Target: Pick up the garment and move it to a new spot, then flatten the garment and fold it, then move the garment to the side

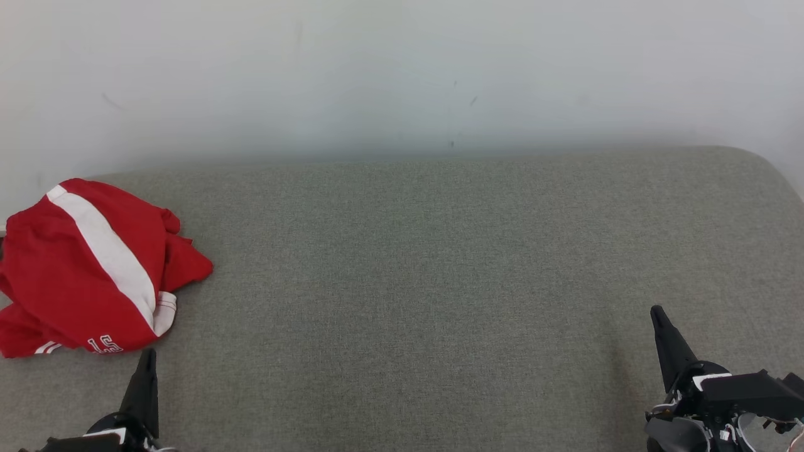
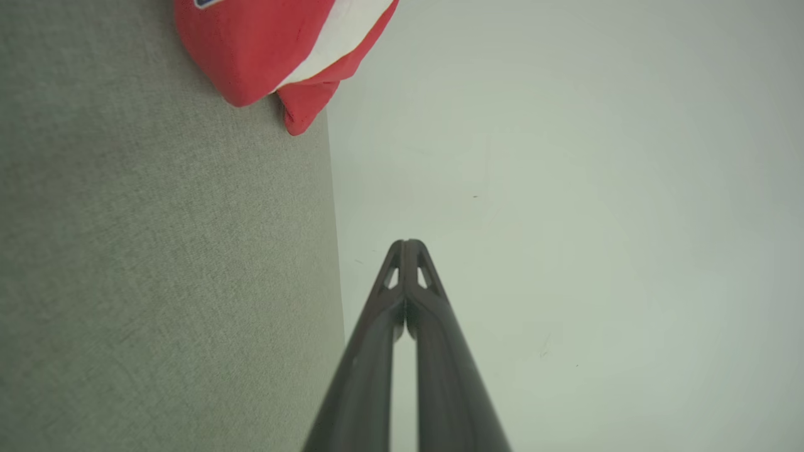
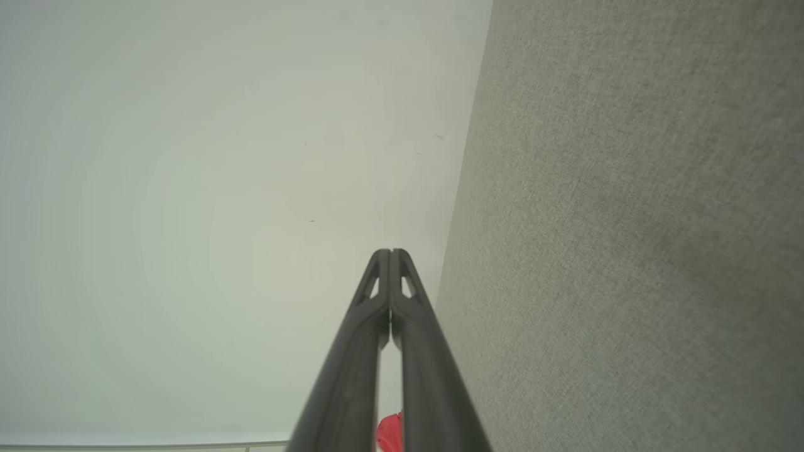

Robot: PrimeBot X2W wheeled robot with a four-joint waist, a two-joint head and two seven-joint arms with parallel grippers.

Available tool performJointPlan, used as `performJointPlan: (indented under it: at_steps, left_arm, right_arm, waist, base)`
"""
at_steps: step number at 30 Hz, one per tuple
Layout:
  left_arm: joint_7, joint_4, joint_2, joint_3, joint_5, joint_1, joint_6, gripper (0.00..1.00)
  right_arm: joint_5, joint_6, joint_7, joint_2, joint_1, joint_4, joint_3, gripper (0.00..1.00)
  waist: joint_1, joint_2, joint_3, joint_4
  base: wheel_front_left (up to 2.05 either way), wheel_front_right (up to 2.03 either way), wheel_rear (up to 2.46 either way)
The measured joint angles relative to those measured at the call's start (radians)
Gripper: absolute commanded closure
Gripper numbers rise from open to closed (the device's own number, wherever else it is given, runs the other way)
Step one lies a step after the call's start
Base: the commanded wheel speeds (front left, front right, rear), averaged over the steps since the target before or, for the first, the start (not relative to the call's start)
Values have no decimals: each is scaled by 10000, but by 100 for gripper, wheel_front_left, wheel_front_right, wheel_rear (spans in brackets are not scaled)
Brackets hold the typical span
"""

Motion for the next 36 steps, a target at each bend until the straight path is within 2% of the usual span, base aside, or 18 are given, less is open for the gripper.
performJointPlan:
  at_steps: [10,11,22,27,36]
  left_arm:
    - [0,0,0,0,0,0,0,100]
    - [0,48,-10,-12,6,8,2,0]
    - [-226,485,-125,-274,58,338,15,0]
    - [-451,616,-102,-560,500,297,100,0]
    - [-794,759,96,-1256,1576,185,372,0]
  right_arm:
    - [0,0,0,0,0,0,0,100]
    - [0,-4,0,6,15,36,8,0]
    - [-21,-31,-224,127,381,489,190,0]
    - [-445,-88,-447,104,380,548,418,0]
    - [-1509,-483,-802,-194,379,543,989,0]
  waist:
    - [0,0,0,0]
    - [0,0,0,0]
    - [0,0,-45,-6]
    - [0,0,-192,-9]
    - [0,0,-453,-14]
  base:
    - [0,0,0]
    - [0,0,0]
    - [0,0,0]
    - [0,0,0]
    - [0,0,0]
